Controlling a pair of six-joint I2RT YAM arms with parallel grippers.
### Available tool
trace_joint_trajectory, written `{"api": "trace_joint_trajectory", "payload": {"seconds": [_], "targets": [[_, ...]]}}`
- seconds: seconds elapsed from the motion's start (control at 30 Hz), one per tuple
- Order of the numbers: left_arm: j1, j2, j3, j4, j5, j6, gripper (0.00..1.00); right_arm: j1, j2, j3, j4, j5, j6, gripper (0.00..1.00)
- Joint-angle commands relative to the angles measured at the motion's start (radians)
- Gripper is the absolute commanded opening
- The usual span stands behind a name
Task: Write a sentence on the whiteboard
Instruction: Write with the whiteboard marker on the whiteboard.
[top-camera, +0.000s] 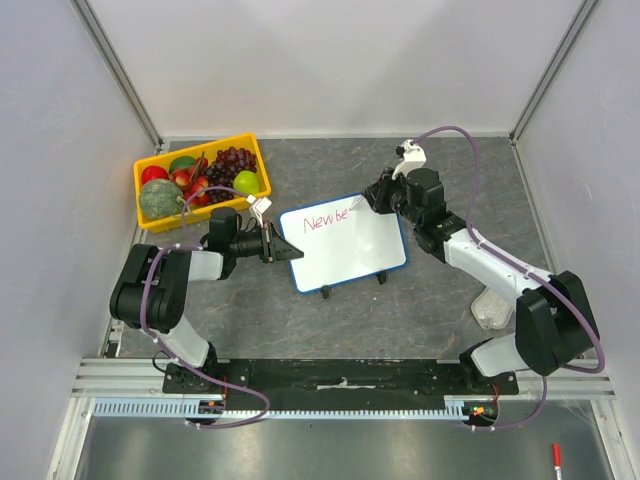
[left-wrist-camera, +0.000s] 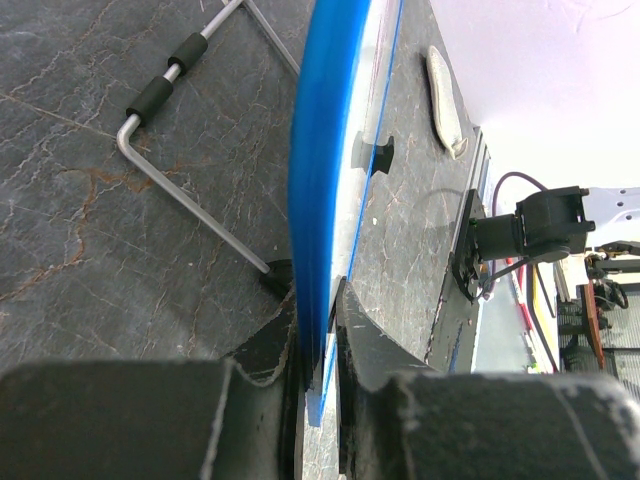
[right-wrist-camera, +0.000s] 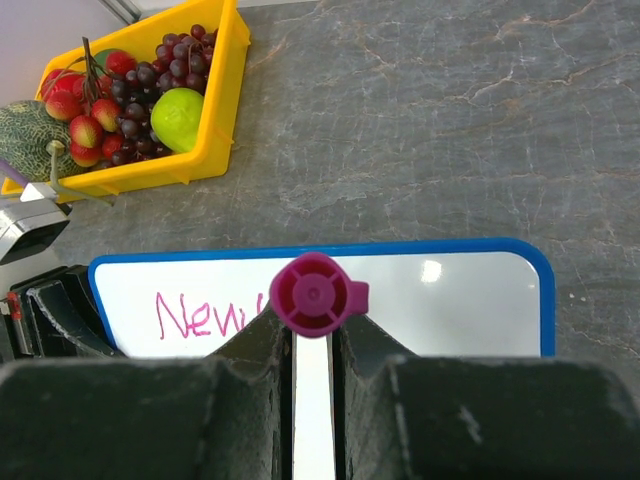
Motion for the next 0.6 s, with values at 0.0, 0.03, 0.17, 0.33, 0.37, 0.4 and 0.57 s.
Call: {"api": "trace_joint_trajectory", "payload": {"seconds": [0.0, 0.03, 0.17, 0.33, 0.37, 0.4, 0.57], "targets": [[-0.002, 0.005, 0.012, -0.031, -0.070, 0.066, 0.02, -0.007, 0.025, 0.050, 0.019, -0.022, -0.014, 0.00], [-0.001, 0.005, 0.011, -0.031, -0.071, 0.066, 0.02, -0.007, 0.025, 0.050, 0.019, -0.028, -0.014, 0.00], [-0.004, 0.007, 0.012, -0.031, -0.068, 0.064, 0.02, -0.005, 0.026, 0.034, 0.017, -0.040, -0.015, 0.00], [-0.002, 0.010, 0.016, -0.031, -0.070, 0.064, 0.02, -0.007, 0.018, 0.002, 0.009, -0.043, -0.015, 0.00], [-0.002, 0.008, 0.014, -0.031, -0.070, 0.064, 0.02, -0.004, 0.012, -0.004, 0.006, -0.045, -0.015, 0.00], [-0.002, 0.008, 0.014, -0.031, -0.070, 0.064, 0.02, -0.005, 0.011, -0.009, 0.006, -0.048, -0.018, 0.00], [-0.002, 0.008, 0.014, -0.031, -0.070, 0.064, 0.02, -0.005, 0.000, -0.030, -0.006, -0.048, -0.023, 0.00]]}}
